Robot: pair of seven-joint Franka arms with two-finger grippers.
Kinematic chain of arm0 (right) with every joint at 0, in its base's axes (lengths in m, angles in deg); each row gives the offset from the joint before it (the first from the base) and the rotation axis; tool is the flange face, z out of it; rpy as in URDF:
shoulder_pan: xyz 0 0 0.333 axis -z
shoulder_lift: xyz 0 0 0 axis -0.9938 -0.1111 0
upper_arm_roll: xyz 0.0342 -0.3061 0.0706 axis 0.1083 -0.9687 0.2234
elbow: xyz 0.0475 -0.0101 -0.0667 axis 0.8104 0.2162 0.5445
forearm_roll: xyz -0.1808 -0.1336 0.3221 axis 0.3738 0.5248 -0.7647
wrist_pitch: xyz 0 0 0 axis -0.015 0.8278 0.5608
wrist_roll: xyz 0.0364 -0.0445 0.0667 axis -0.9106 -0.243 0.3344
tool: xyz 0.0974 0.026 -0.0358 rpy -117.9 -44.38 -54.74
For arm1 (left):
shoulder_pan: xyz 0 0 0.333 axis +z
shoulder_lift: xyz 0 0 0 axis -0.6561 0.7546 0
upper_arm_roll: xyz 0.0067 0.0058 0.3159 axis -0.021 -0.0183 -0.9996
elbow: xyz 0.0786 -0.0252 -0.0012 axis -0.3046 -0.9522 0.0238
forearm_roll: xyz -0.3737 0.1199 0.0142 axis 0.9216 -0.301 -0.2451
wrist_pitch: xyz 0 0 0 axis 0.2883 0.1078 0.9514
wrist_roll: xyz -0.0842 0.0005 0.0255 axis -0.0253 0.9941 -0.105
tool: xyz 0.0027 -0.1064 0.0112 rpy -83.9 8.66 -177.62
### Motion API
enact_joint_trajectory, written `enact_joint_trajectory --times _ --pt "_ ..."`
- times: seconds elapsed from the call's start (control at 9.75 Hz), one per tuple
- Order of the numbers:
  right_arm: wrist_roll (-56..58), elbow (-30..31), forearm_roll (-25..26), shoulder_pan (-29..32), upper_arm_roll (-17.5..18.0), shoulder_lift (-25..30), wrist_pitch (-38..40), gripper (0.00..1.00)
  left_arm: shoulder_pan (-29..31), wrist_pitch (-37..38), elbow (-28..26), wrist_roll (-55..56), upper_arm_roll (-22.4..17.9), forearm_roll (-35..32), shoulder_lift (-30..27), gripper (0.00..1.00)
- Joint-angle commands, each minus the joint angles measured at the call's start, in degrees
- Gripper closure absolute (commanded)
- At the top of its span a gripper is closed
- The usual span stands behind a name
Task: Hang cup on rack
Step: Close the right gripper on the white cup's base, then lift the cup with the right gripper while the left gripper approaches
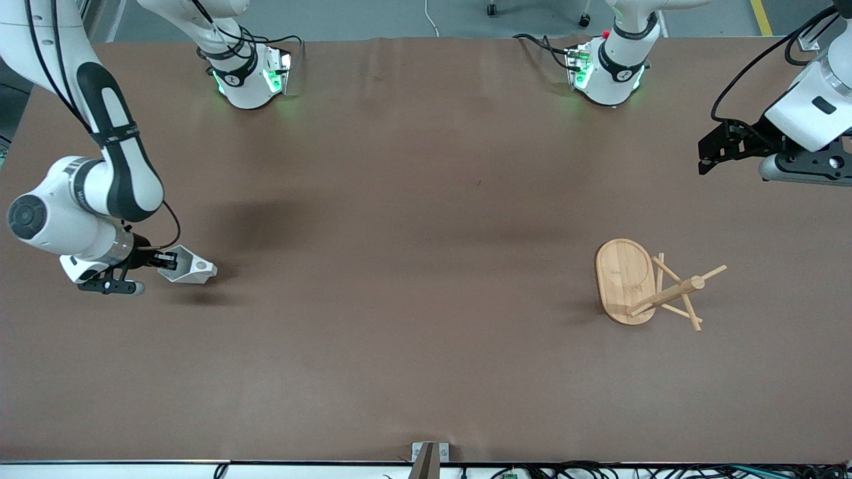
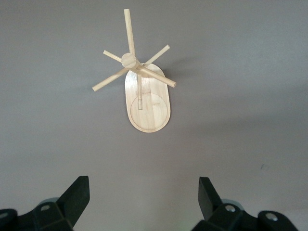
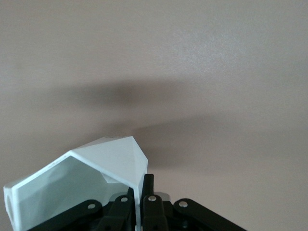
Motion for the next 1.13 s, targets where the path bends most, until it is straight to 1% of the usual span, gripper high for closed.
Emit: enact_joint_trajectory --times 0.0,0.1,0.21,0.31,0.41,0.51,0.62,0.72,0.92,1.03 --pt "1.0 -6.5 -1.0 -3.2 0.7 5.8 13.6 0.99 0.1 0.5 -0.7 -0.5 0.0 1.2 0.8 0.00" --pt "1.1 -7.8 -1.1 -4.9 1.2 7.1 16.6 0.99 -0.5 0.5 -0.8 -0.2 0.2 1.6 0.8 0.00" --pt "0.7 -7.7 -3.1 -7.2 2.0 9.1 17.8 0.99 -2.3 0.5 -0.8 -0.6 0.2 2.7 0.9 0.00" --pt "0.4 -7.5 -10.4 -8.9 2.0 10.3 20.1 0.99 -3.1 0.3 -0.8 -1.0 0.3 5.3 1.0 0.00" --pt "0.4 -6.5 -18.3 -10.5 2.0 11.7 20.8 0.99 -3.6 0.3 -0.7 -1.8 0.7 10.1 1.0 0.00" --pt "0.2 -5.1 -23.9 -12.3 2.0 13.3 20.6 0.99 -5.2 0.3 -1.0 -8.0 2.0 13.9 1.0 0.00" --pt "0.3 -3.6 -29.7 -13.4 2.1 13.5 20.4 0.99 -7.3 0.3 -0.8 -12.4 3.4 13.9 1.9 0.00" --pt "0.4 -1.1 -37.5 -15.4 2.1 13.5 19.4 0.99 -9.9 -0.1 -0.7 -13.4 4.7 14.1 2.4 0.00" --pt "1.0 1.7 -48.6 -20.1 2.1 13.5 17.9 0.99 -16.3 -7.0 0.1 -14.4 8.4 13.4 3.7 0.00" --pt "1.9 2.8 -54.6 -21.6 2.2 13.5 17.8 1.00 -19.3 -10.0 0.4 -14.4 9.1 13.0 4.9 0.00"
